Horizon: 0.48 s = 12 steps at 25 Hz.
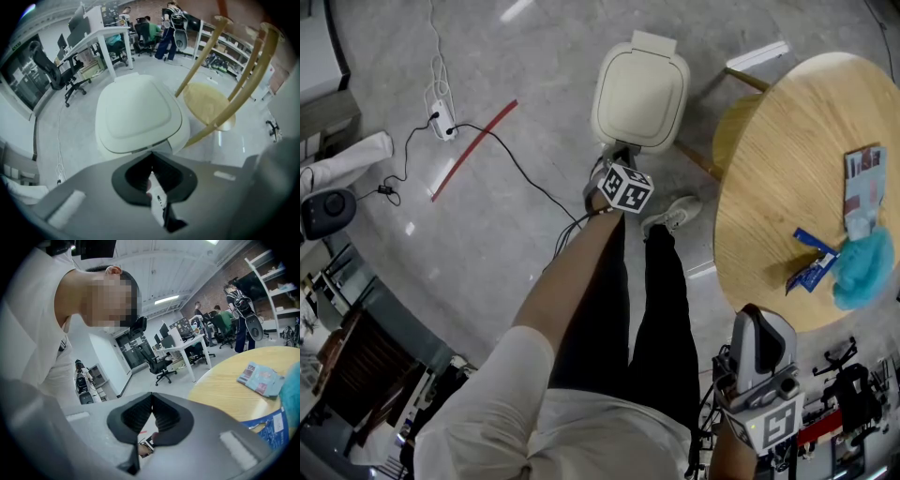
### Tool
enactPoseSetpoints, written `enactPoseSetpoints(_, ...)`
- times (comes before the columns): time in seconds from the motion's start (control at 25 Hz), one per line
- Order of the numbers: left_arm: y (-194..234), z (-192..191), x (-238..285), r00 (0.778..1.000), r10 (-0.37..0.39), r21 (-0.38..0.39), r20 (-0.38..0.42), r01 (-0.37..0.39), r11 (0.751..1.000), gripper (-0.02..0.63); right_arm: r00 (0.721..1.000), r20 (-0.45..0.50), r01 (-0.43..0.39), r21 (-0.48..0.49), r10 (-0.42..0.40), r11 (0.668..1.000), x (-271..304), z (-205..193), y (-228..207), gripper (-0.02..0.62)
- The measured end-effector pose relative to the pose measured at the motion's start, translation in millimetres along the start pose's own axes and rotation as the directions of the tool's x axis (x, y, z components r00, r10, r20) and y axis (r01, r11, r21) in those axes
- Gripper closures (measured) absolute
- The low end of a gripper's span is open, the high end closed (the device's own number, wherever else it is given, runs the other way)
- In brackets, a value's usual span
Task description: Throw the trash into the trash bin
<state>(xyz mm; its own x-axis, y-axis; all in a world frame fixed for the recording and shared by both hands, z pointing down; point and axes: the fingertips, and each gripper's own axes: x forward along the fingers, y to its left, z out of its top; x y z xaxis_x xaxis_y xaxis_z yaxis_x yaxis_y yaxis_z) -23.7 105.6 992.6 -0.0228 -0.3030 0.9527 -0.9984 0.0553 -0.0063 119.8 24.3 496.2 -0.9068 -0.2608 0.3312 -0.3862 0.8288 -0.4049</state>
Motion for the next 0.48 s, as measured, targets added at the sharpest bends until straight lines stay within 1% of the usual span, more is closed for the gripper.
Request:
enactPoseSetpoints(0.24, -0.4, -0.6, 1.7, 1.000, -0.012, -0.002, -0.007, 0.012, 1.000, 0.600, 1.000, -0.022, -0.015, 0.025, 0.016, 1.000, 0.2, -6.7, 3.7, 0.594)
enactPoseSetpoints(0.32, -0.5, -0.7, 2.3, 1.000, -0.009, -0.001, -0.009, 0.009, 1.000, 0.600, 1.000, -0.021, -0.015, 0.019, 0.015, 1.000, 1.4, -6.8, 3.2, 0.594)
enactPoseSetpoints(0.4, -0.6, -0.2, 2.2, 1.000, -0.012, -0.016, -0.006, 0.012, 1.000, 0.600, 1.000, -0.014, -0.009, 0.005, 0.009, 1.000, 2.3, -5.8, 0.4, 0.594)
enactPoseSetpoints(0.48, -0.4, 0.5, 0.7, 1.000, -0.027, -0.031, 0.003, 0.027, 0.999, 0.600, 1.000, -0.010, -0.005, 0.017, 0.006, 1.000, 5.4, -4.0, 0.5, 0.594)
